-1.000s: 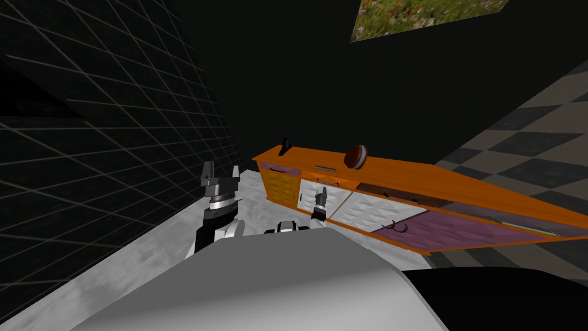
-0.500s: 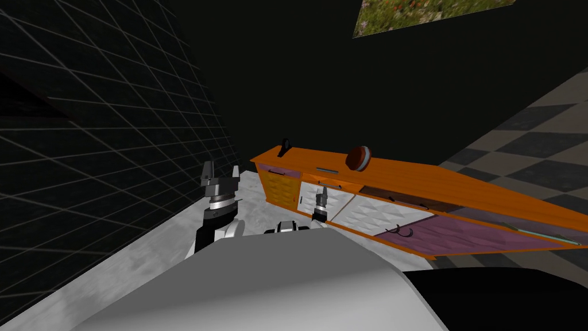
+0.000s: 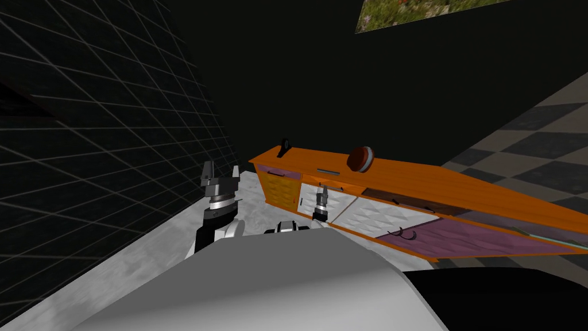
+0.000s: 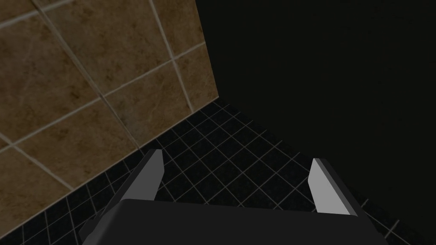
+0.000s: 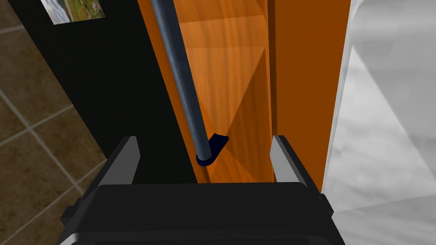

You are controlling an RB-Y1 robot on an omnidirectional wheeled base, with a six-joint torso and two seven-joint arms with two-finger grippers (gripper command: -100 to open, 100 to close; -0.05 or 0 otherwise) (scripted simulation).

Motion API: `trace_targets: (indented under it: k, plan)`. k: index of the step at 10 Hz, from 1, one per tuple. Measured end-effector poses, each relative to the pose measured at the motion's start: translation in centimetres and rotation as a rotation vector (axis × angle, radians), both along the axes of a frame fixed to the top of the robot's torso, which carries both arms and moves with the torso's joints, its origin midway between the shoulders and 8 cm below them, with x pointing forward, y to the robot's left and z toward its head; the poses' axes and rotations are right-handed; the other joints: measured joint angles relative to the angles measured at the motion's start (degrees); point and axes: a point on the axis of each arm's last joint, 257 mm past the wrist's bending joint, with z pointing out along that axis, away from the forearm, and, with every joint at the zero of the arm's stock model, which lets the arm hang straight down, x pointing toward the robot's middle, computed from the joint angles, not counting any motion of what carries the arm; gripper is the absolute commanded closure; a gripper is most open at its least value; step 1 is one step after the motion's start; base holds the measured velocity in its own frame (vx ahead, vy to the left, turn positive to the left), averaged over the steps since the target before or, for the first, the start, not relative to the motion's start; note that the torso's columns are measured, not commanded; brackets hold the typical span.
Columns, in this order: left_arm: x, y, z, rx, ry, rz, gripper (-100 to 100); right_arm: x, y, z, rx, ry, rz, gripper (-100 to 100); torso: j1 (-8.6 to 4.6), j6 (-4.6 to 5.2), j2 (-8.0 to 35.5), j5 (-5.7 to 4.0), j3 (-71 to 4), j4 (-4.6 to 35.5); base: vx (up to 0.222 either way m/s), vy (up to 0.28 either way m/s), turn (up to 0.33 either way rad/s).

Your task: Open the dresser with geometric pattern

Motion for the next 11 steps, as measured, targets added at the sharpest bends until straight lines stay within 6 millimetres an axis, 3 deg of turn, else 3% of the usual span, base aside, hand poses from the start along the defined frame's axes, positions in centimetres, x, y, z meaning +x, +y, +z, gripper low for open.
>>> trace_targets:
  k: [3,4,8,11]
  plan:
    - [0.0,0.0,0.0,0.0,0.0,0.0,0,1.9,-0.3,0.7,0.0,0.016,0.004,-100,0.02,0.01,-0.1,0.16,-0.07,0.21,-0.027,0.002,-0.001]
    - [0.0,0.0,0.0,0.0,0.0,0.0,0,2.0,-0.2,0.6,-0.001,0.021,0.005,100,0.05,0.03,-0.13,0.12,-0.09,0.12,0.016,0.002,0.015]
    - [0.0,0.0,0.0,0.0,0.0,0.0,0,0.1,0.2,-0.6,-0.003,0.016,0.004,100,0.06,0.09,0.24,0.1,0.14,0.22,0.024,-0.001,0.001]
    - [0.0,0.0,0.0,0.0,0.0,0.0,0,0.8,0.3,-0.2,-0.001,0.021,0.008,100,0.29,0.01,0.47,0.16,0.26,0.25,-0.165,0.061,-0.042]
